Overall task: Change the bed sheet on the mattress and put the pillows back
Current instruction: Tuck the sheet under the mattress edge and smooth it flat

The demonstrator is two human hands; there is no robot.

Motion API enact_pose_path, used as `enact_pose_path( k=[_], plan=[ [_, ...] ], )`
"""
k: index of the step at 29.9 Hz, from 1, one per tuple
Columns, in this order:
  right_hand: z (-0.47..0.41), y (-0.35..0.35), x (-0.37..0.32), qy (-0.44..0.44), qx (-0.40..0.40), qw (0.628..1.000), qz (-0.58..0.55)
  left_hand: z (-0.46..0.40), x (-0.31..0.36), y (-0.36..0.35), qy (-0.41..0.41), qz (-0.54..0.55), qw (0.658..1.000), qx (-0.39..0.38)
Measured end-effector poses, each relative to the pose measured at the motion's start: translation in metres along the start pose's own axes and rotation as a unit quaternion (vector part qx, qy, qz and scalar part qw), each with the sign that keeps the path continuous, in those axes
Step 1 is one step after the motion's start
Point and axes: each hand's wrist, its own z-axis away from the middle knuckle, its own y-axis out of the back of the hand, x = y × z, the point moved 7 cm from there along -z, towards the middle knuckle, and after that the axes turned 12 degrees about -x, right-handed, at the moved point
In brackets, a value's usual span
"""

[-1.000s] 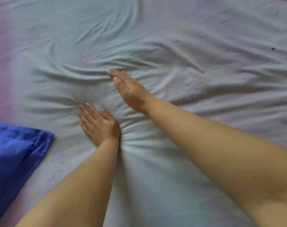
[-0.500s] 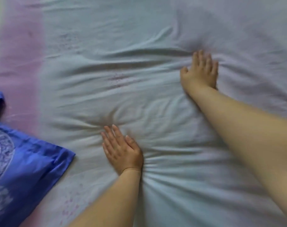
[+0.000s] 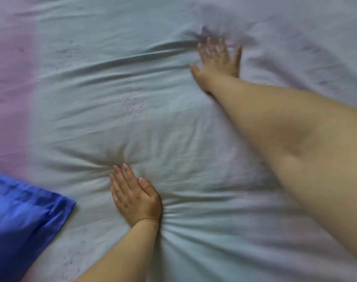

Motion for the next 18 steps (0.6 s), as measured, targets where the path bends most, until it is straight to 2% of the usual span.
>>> enact_pose_path(
  k=[4, 6, 7, 8, 9, 10, 11, 12, 13, 14, 15, 18],
  plan=[
    [0.028, 0.023, 0.172, -0.186, 0.049, 0.981, -0.024, -0.003, 0.001, 0.001, 0.005, 0.001, 1.000, -0.003],
    [0.055, 0.027, 0.204, -0.269, 0.065, 0.957, -0.088, -0.003, 0.004, 0.001, 0.003, -0.005, 1.000, -0.002],
    [0.068, 0.028, 0.196, -0.276, 0.079, 0.950, -0.124, -0.003, 0.005, 0.002, 0.007, -0.006, 1.000, 0.000],
    [0.082, 0.028, 0.171, -0.243, 0.093, 0.953, -0.153, -0.003, 0.004, 0.003, 0.010, -0.004, 1.000, 0.002],
    [0.092, 0.022, 0.133, -0.164, 0.095, 0.969, -0.156, -0.001, 0.003, 0.003, 0.011, -0.002, 1.000, 0.000],
    [0.106, 0.006, 0.081, -0.047, 0.071, 0.988, -0.132, 0.000, 0.002, 0.003, 0.011, -0.001, 1.000, -0.004],
    [0.126, -0.019, 0.026, 0.073, 0.023, 0.993, -0.091, 0.000, 0.003, 0.003, 0.013, 0.002, 1.000, -0.006],
    [0.154, -0.043, -0.011, 0.147, -0.042, 0.987, -0.049, 0.001, 0.004, 0.003, 0.016, 0.008, 1.000, -0.003],
    [0.171, -0.062, -0.017, 0.169, -0.070, 0.983, -0.011, 0.001, 0.005, 0.003, 0.016, 0.013, 1.000, 0.001],
    [0.180, -0.069, 0.012, 0.147, -0.061, 0.987, 0.006, 0.001, 0.007, 0.003, 0.010, 0.012, 1.000, 0.002],
    [0.184, -0.066, 0.064, 0.083, -0.024, 0.996, 0.001, 0.002, 0.007, 0.003, 0.006, 0.007, 1.000, 0.001],
    [0.222, -0.041, 0.261, -0.127, 0.086, 0.988, -0.032, 0.002, 0.001, 0.010, 0.023, -0.009, 0.999, -0.024]
  ],
)
